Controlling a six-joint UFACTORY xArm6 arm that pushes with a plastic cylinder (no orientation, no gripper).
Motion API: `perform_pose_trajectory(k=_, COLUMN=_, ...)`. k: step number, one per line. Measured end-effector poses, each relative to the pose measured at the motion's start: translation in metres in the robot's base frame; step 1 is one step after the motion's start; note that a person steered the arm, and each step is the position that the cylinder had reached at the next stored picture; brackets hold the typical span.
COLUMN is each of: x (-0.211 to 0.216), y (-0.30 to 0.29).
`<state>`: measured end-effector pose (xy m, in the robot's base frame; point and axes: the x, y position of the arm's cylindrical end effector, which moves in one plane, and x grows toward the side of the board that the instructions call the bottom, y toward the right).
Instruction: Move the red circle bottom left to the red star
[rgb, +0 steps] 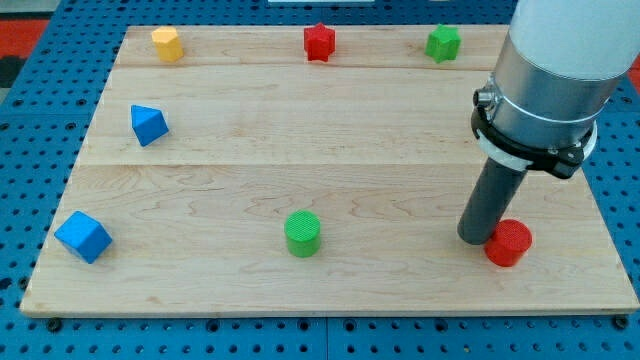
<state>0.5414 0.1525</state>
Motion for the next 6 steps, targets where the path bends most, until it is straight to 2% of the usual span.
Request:
perform_pose_trajectory(k=1, x=0.009, y=0.003)
perform_pose_trajectory(k=2, x=0.048, y=-0.014)
perform_pose_trajectory(k=3, x=0.055, y=0.020)
perform_pose_trajectory(k=4, x=0.015, y=0.044)
perform_pose_trajectory(k=5, x=-0.019, y=0.007)
perform_pose_trajectory(k=6, x=-0.014, y=0.036)
